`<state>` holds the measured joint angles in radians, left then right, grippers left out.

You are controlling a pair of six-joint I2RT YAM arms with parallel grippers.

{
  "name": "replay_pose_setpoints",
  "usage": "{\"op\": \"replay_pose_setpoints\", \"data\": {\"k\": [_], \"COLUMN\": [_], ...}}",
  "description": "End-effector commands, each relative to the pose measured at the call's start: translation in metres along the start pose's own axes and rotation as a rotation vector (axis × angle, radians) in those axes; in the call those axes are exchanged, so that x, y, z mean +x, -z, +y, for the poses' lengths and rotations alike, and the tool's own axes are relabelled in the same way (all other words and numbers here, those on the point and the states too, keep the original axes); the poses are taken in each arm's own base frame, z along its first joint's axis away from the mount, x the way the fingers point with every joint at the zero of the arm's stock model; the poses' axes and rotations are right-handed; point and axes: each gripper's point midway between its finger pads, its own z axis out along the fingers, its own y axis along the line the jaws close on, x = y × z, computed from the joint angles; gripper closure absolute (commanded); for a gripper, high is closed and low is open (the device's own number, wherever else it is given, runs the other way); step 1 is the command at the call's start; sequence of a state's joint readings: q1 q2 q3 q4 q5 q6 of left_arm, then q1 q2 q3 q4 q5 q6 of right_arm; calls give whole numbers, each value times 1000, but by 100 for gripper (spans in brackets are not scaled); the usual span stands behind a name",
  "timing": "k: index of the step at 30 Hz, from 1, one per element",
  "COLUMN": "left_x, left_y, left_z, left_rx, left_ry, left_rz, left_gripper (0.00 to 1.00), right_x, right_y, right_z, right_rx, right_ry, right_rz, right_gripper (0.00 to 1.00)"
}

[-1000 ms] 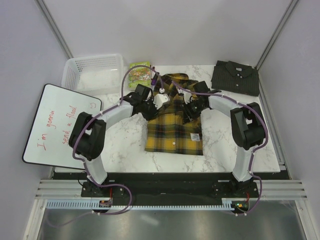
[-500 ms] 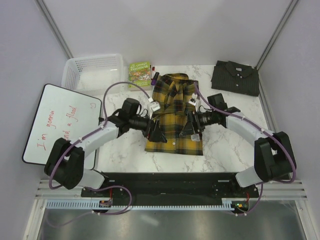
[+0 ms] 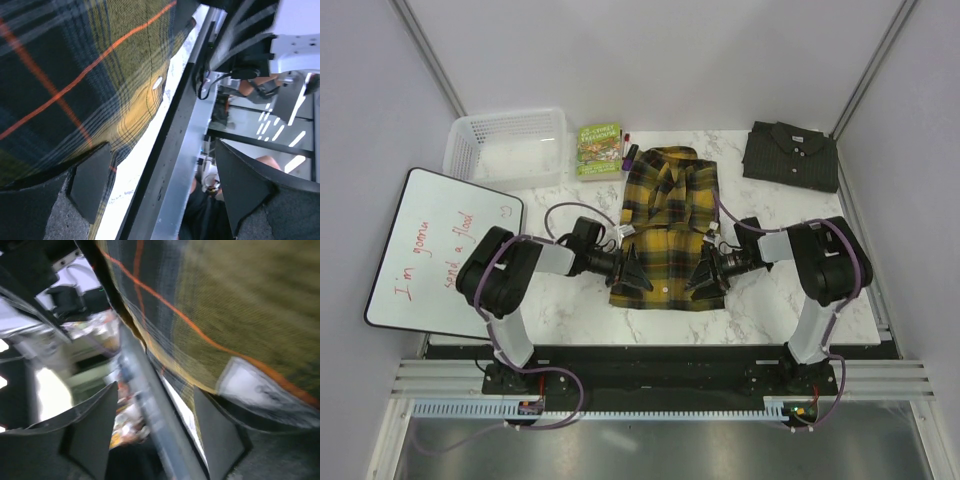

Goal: Fold and stack the long sleeve shirts
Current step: Fold the shirt

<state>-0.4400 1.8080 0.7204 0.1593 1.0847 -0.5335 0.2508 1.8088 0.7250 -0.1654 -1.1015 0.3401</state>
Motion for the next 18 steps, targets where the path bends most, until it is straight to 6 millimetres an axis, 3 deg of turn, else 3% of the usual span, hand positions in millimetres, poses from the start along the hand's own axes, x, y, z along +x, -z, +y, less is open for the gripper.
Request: {"op": "replay_pose_setpoints", "data": {"k": [1, 3, 4, 6, 7, 8, 10, 11, 13, 14, 15, 16, 18], "left_x": [-15, -8, -2, -5, -7, -9, -25, -34, -59, -70, -77, -95, -111], "left_y": [11, 20, 23, 34, 38, 42, 53, 55, 53, 50, 43, 42, 36], "left_z": [29, 31, 26, -14, -30, -43, -72, -75, -75, -71, -54, -56, -40], "left_rx": [-74, -89, -70, 29, 63, 87, 93, 76, 54, 38, 18, 11, -23], "left_ry": [65, 74, 67, -42, -92, -151, -315, -357, -383, -378, -329, -349, -330], "left_rz": [-86, -101, -100, -102, -102, -104, -150, -176, -198, -206, -191, -208, -219], "left_gripper": [7, 7, 8, 11, 13, 13, 13, 12, 14, 15, 16, 16, 17], "right_x": [-8, -2, -4, -4, -7, -26, -36, -55, -83, -101, -114, -123, -149], "right_y": [13, 17, 22, 32, 39, 48, 58, 62, 59, 60, 56, 50, 42], "right_z": [-46, -41, -28, 1, 14, 37, 56, 67, 63, 69, 67, 56, 54], "right_rx": [74, 69, 58, -1, -16, -42, -27, -12, 13, 17, 31, 42, 67], "right_ry": [-52, -46, 8, 54, 190, 272, 316, 352, 378, 393, 423, 407, 449], "right_rz": [40, 35, 13, 24, 26, 7, 4, -26, -66, -91, -102, -93, -114], "right_gripper": [31, 31, 31, 32, 32, 34, 35, 36, 38, 39, 40, 41, 42]}}
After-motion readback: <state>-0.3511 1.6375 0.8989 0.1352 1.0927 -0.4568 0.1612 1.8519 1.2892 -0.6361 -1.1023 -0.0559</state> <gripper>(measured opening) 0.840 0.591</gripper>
